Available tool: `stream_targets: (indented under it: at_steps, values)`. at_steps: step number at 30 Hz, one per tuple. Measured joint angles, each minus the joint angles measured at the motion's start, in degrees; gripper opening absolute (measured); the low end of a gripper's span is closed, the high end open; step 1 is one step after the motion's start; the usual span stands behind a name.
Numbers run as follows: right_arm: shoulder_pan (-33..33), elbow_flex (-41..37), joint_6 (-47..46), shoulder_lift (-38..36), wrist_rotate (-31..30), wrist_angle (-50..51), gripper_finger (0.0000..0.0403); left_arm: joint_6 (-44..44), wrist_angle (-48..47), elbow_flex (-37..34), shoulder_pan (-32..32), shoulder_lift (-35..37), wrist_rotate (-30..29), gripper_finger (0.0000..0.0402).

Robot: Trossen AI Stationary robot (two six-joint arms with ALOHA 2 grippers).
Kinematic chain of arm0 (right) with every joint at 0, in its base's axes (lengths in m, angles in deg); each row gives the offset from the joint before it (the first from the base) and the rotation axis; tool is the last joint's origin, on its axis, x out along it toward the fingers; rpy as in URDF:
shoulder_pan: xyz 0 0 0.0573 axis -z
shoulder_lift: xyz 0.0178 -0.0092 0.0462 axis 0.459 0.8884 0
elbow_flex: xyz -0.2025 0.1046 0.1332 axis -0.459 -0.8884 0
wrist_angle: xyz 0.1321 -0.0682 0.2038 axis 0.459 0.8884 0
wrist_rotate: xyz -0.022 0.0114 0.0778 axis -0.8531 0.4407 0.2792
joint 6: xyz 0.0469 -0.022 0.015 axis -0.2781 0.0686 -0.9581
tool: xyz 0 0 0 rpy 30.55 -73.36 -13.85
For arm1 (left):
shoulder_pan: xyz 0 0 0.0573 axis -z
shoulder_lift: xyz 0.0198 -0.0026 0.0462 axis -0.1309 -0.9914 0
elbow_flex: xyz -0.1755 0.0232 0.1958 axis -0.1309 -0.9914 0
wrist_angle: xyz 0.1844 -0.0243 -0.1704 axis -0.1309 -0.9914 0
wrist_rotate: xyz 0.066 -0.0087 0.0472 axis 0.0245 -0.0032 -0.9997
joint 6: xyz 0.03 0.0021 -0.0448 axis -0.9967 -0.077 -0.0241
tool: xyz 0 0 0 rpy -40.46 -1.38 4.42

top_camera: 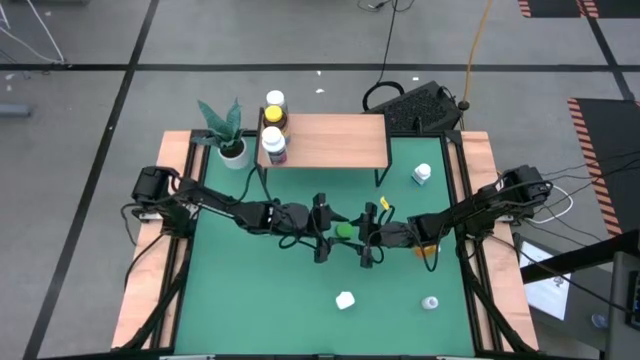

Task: Pick and place medicine bottles onto shelf by color
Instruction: Put the light green pill bottle on the shelf

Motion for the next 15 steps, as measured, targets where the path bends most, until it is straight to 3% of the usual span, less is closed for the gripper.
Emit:
stream_targets:
  at_steps: [7, 15]
  values:
    - [0.0, 0.0, -0.2, 0.0, -0.1, 0.1, 0.0222, 0.0, -0.3, 0.0, -0.1, 0.0, 0.1, 0.0206]
    - [0.0, 0.0, -0.1, 0.0, -0.1, 0.2, 0.0223, 0.1, -0.7, 0.0, -0.1, 0.0, -0.1, 0.0209]
